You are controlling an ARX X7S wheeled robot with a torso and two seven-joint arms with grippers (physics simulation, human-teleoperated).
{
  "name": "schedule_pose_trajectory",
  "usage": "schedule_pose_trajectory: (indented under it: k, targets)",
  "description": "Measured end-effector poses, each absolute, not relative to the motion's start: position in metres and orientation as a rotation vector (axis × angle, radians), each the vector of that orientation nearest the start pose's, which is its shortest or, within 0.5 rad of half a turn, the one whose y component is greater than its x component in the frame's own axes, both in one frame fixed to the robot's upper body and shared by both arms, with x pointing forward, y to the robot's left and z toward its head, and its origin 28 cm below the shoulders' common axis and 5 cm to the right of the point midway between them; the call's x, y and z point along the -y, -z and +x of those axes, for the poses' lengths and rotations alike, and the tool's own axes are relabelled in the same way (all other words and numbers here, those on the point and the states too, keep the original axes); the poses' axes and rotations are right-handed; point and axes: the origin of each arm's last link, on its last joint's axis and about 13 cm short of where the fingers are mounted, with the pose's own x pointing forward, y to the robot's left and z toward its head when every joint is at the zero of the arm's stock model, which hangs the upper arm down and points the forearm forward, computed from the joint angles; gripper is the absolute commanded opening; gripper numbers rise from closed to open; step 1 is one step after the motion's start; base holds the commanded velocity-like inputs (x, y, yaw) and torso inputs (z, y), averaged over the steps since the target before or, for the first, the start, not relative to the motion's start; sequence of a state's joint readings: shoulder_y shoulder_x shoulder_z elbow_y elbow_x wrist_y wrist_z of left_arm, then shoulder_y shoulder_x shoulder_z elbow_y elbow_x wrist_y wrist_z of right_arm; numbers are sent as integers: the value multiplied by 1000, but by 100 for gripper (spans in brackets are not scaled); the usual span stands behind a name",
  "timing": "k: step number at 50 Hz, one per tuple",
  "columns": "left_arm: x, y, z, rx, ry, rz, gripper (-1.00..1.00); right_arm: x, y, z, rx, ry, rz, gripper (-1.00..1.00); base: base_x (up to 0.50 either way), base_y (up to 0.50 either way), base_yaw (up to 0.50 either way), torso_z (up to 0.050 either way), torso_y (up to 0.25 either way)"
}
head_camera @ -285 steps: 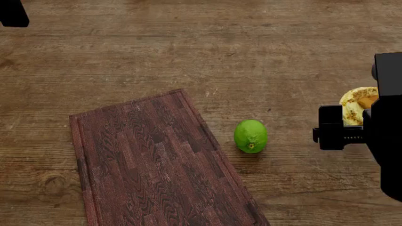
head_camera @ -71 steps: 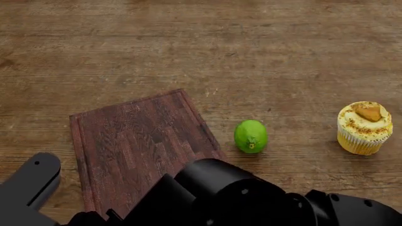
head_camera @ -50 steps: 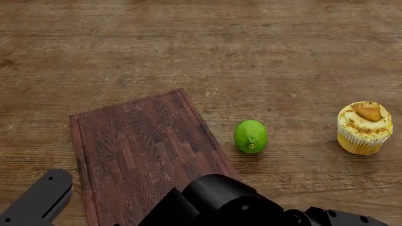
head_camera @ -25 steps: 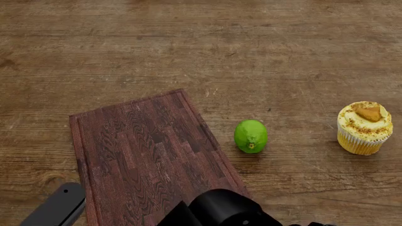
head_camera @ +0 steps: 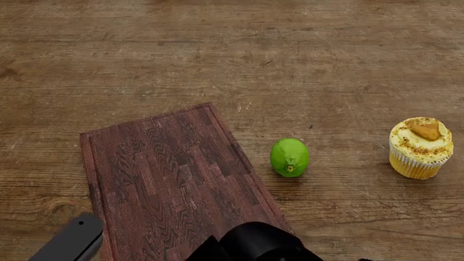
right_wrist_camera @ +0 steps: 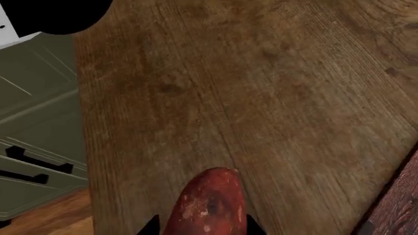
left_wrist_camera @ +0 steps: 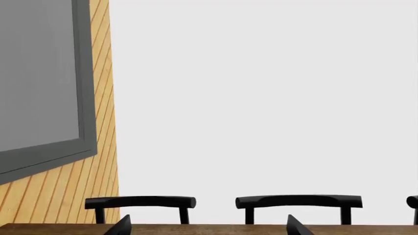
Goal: Clear the non-vegetable object off the cutting board and place the vegetables onto it.
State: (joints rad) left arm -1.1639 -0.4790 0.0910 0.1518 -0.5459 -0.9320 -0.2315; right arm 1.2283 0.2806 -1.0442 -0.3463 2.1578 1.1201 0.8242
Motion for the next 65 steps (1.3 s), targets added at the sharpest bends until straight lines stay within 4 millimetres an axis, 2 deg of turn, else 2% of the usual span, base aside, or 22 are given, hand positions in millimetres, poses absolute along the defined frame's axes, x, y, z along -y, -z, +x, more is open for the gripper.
schedule_pose_trajectory:
  k: [15,24,51,65]
  targets:
    - [-288,-333,312,332,-87,59,100,1,-269,185,-644,-1181,-360,-100,0,0,0,0,0]
    - [-287,-334,312,335,-84,60,100,9,-281,190,-596,-1128,-358,-100,0,0,0,0,0]
    - [-283,-340,310,348,-67,59,100,42,-300,216,-508,-915,-398,-100,0,0,0,0,0]
    - [-282,-341,309,351,-66,62,100,56,-289,233,-528,-838,-373,-100,0,0,0,0,0]
